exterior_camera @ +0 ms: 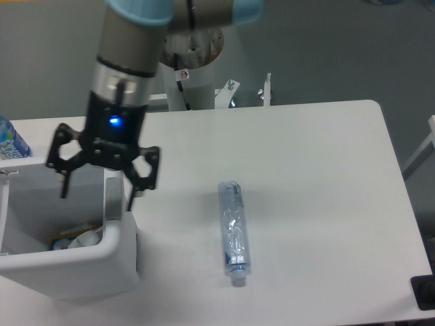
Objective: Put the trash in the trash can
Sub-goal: 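Raise the open gripper and move it toward the water bottle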
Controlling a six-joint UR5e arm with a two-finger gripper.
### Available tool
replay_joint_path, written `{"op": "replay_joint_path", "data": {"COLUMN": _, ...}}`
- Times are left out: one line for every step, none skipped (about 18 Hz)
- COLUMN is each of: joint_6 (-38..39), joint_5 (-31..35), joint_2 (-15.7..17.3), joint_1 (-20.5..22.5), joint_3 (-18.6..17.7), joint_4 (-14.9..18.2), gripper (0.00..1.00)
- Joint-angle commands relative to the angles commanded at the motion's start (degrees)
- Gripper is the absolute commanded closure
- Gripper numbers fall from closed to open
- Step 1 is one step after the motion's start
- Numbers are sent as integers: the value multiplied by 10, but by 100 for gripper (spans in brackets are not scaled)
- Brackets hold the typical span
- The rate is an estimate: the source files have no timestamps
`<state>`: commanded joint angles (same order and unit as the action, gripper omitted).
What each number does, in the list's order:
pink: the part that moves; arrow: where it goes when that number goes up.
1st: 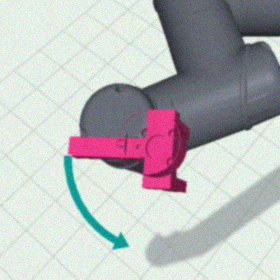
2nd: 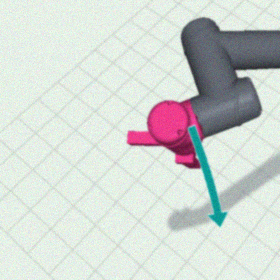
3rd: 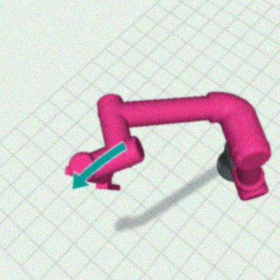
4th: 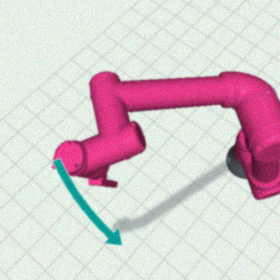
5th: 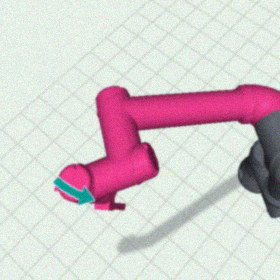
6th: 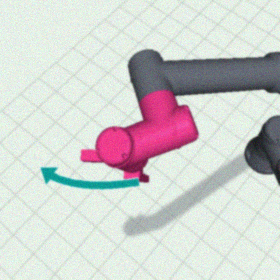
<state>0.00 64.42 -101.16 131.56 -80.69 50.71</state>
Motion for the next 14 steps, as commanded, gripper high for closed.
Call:
{"op": "replay_joint_path", "data": {"joint_6": 1, "joint_5": 1, "joint_2": -2, "joint_1": 10, "joint_3": -1, "joint_4": 0, "gripper": 0}}
{"op": "replay_joint_path", "data": {"joint_6": 1, "joint_5": 2, "joint_2": -3, "joint_1": 20, "joint_3": -1, "joint_4": 0, "gripper": 0}}
{"op": "replay_joint_path", "data": {"joint_6": 1, "joint_5": 2, "joint_2": -5, "joint_1": 31, "joint_3": -2, "joint_4": 1, "gripper": 0}}
{"op": "replay_joint_path", "data": {"joint_6": 0, "joint_5": 3, "joint_2": -6, "joint_1": 42, "joint_3": -1, "joint_4": 1, "gripper": 0}}
{"op": "replay_joint_path", "data": {"joint_6": -1, "joint_5": 3, "joint_2": -9, "joint_1": 54, "joint_3": -2, "joint_4": 1, "gripper": 0}}
{"op": "replay_joint_path", "data": {"joint_6": -2, "joint_5": 3, "joint_2": -11, "joint_1": 69, "joint_3": -2, "joint_4": 1, "gripper": 0}}
{"op": "replay_joint_path", "data": {"joint_6": -3, "joint_5": 4, "joint_2": -14, "joint_1": 80, "joint_3": -2, "joint_4": 1, "gripper": 0}}
{"op": "replay_joint_path", "data": {"joint_6": -5, "joint_5": 4, "joint_2": -17, "joint_1": 90, "joint_3": -2, "joint_4": 0, "gripper": 0}}
{"op": "replay_joint_path", "data": {"joint_6": -6, "joint_5": 8, "joint_2": -18, "joint_1": 100, "joint_3": -2, "joint_4": -1, "gripper": 0}}
{"op": "replay_joint_path", "data": {"joint_6": -6, "joint_5": 15, "joint_2": -19, "joint_1": 108, "joint_3": -2, "joint_4": -2, "gripper": 0}}
{"op": "replay_joint_path", "data": {"joint_6": -6, "joint_5": 20, "joint_2": -22, "joint_1": 116, "joint_3": -2, "joint_4": -2, "gripper": 0}}
{"op": "replay_joint_path", "data": {"joint_6": -6, "joint_5": 24, "joint_2": -25, "joint_1": 121, "joint_3": -2, "joint_4": -2, "gripper": 0}}
{"op": "replay_joint_path", "data": {"joint_6": -6, "joint_5": 25, "joint_2": -31, "joint_1": 124, "joint_3": -3, "joint_4": -2, "gripper": 0}}
{"op": "replay_joint_path", "data": {"joint_6": -5, "joint_5": 25, "joint_2": -36, "joint_1": 127, "joint_3": -3, "joint_4": -4, "gripper": 0}}
